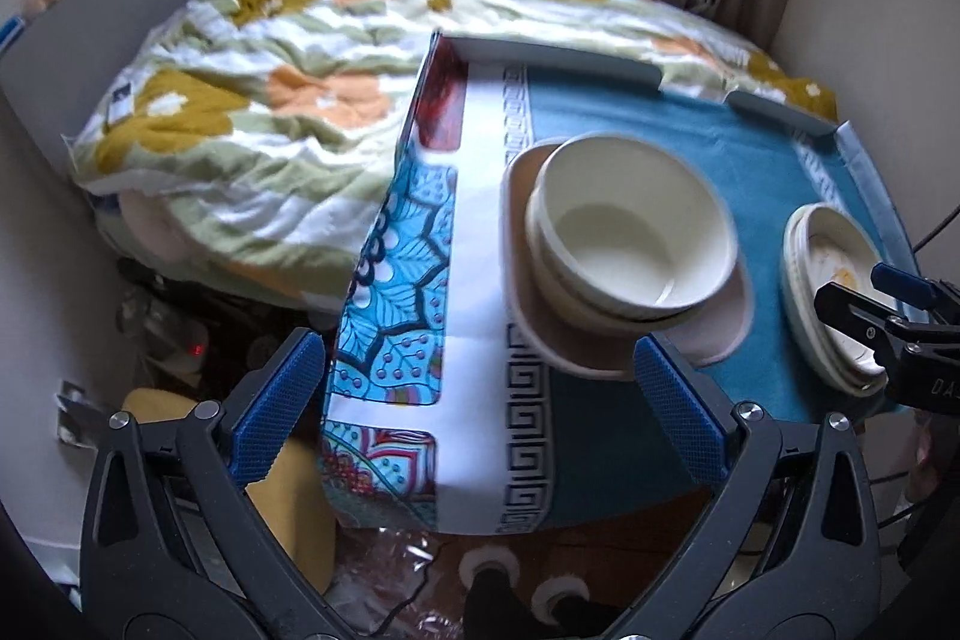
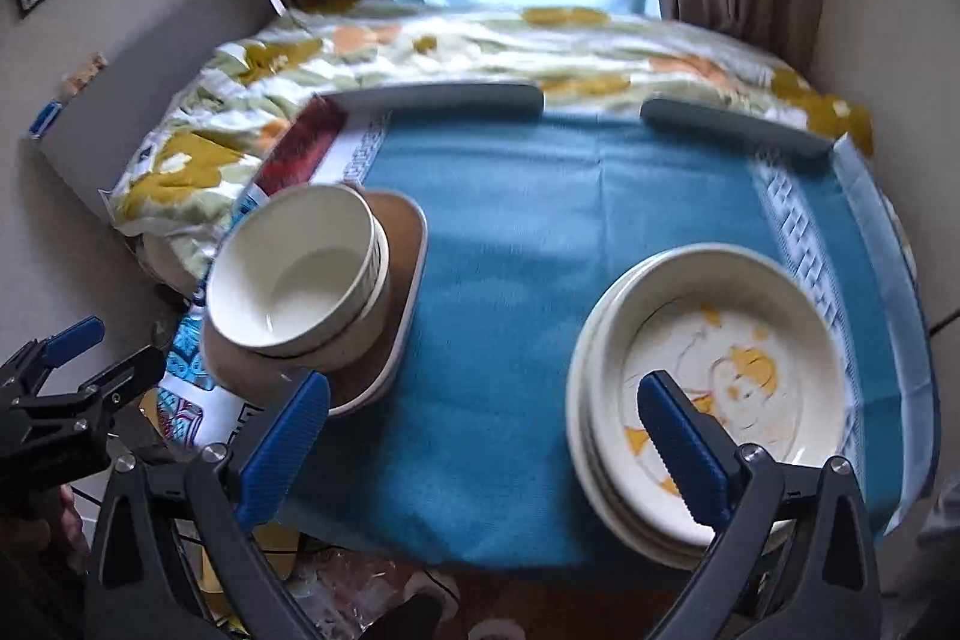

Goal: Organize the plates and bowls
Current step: 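Close both grippers on the rim of the pink bowl holding the nested bowls, then lift the bowl stack with both grippers and carry it over the plate stack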

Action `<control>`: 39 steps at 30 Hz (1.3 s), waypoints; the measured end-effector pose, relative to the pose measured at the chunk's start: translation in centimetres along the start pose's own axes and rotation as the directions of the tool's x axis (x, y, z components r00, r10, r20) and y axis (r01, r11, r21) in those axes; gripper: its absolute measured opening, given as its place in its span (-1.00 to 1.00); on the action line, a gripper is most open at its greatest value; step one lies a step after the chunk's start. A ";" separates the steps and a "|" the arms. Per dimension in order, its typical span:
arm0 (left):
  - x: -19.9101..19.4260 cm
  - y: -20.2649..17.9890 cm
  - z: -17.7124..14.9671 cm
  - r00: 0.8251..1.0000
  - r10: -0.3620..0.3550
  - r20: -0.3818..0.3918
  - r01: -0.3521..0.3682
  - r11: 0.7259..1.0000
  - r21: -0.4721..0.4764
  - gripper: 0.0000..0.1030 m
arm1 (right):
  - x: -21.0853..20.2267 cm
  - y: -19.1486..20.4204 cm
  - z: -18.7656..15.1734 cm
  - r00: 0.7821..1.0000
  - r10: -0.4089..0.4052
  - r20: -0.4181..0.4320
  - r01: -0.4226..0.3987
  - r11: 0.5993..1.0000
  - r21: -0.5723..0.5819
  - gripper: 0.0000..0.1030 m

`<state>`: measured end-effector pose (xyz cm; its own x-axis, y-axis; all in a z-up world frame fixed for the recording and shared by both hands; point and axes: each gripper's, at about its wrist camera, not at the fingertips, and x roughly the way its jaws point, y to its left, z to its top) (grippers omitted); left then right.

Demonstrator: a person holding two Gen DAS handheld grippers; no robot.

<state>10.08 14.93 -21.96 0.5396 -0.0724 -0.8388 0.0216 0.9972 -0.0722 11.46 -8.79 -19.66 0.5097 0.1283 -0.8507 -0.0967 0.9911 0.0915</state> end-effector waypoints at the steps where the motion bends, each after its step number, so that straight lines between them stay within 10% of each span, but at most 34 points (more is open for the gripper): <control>1: 0.8 0.4 0.2 1.000 -0.012 -0.021 0.012 1.000 0.000 0.95 | 0.6 0.3 0.1 1.000 -0.004 -0.016 0.004 1.000 0.001 0.95; 19: 8.9 0.2 3.0 0.965 -0.114 -0.235 0.143 0.983 0.112 0.20 | 8.9 4.0 1.7 0.951 -0.060 -0.303 0.039 0.996 -0.074 -0.02; 30: 10.6 -0.9 3.3 0.956 -0.165 -0.241 0.210 0.962 0.176 -0.54 | 10.8 4.7 1.7 0.955 0.027 -0.297 -0.066 0.990 -0.123 -0.72; 39: 10.5 -2.6 2.8 0.972 -0.136 -0.191 0.185 0.945 0.270 -0.80 | 10.6 5.6 1.3 0.969 0.028 -0.245 -0.073 0.981 -0.178 -0.77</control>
<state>18.10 11.60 -29.08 0.3610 -0.2099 -0.9087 0.3472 0.9346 -0.0779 17.40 -1.84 -27.52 0.2821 0.1432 -0.9486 -0.2843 0.9569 0.0599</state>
